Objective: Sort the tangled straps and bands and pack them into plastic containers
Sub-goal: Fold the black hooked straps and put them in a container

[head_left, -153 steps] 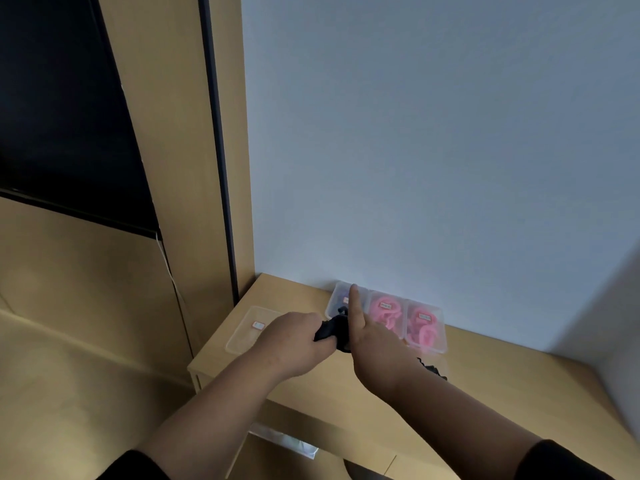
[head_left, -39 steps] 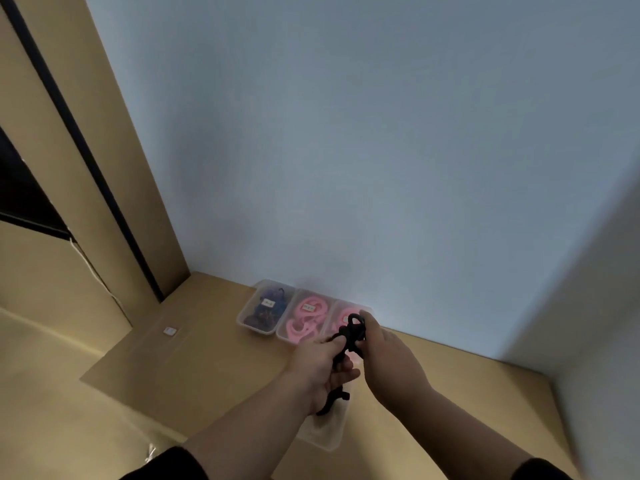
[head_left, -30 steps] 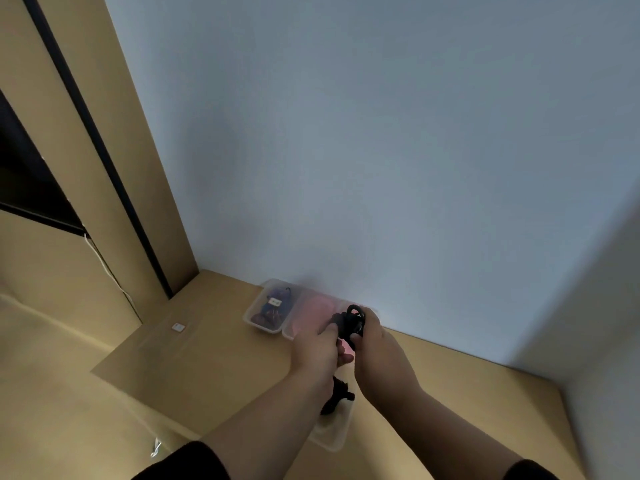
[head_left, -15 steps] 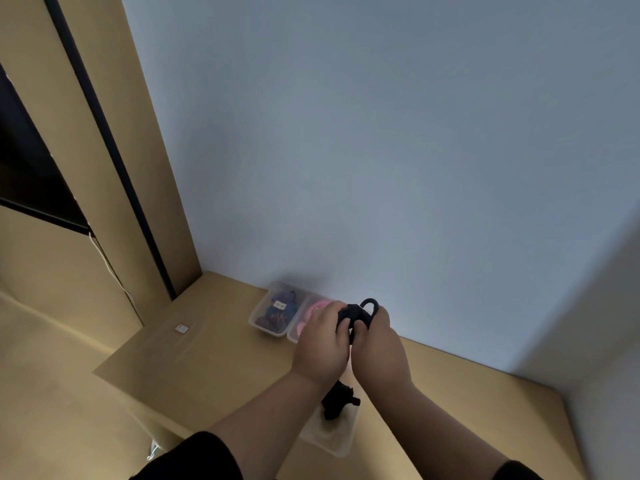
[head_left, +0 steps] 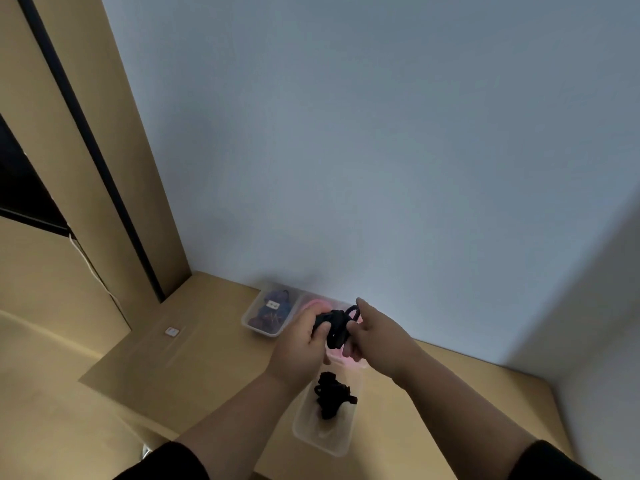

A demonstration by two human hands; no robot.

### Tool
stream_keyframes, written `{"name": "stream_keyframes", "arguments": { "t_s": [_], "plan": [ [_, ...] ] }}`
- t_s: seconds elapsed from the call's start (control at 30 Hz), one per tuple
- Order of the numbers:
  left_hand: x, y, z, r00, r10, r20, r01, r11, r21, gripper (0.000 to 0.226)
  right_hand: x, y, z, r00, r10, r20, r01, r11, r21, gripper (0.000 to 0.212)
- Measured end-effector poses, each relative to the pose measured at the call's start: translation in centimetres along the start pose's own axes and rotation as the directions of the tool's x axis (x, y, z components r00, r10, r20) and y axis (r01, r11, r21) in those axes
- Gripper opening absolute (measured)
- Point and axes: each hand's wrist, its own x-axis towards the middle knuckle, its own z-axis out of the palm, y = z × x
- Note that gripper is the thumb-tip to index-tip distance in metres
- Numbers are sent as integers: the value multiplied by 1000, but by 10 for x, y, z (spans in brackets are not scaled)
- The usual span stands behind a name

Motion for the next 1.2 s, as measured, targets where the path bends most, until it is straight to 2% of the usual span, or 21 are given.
{"name": "stream_keyframes", "arguments": {
  "t_s": [0.1,0.17,0.27,0.33,0.37,0.57,0.67,0.93,1.1,1.2],
  "plan": [
    [-3,-9,-3,998,-49,47,51,997,-50,25,-1,6,-6,999,-23,-43,20,998,-58,18],
    [-5,-11,-3,995,-67,67,73,993,-87,27,-2,8,-6,999,-14,-40,13,1000,-25,21],
    [-7,-9,-5,991,-107,84,120,980,-160,27,-1,13,1,998,41,50,-50,978,202,16],
    [-9,-5,-5,986,-150,75,164,955,-248,27,0,14,6,995,54,86,-86,903,422,14],
    [-10,-4,-5,984,-167,68,180,941,-286,27,1,14,8,996,44,71,-73,877,475,14],
    [-16,-5,-2,976,-203,81,218,918,-332,25,1,23,19,993,6,-114,38,925,378,9],
    [-18,-5,-4,969,-221,113,246,906,-344,26,4,28,23,995,25,-93,15,914,406,11],
    [-14,5,7,943,-331,31,296,795,-530,24,11,24,26,991,7,-130,56,878,475,14],
    [-15,-5,15,930,-364,45,340,810,-477,21,13,36,41,993,93,-77,-33,820,571,14],
    [-16,-14,20,932,-353,81,352,828,-436,20,18,46,45,993,110,-37,-76,860,505,13]
  ]
}}
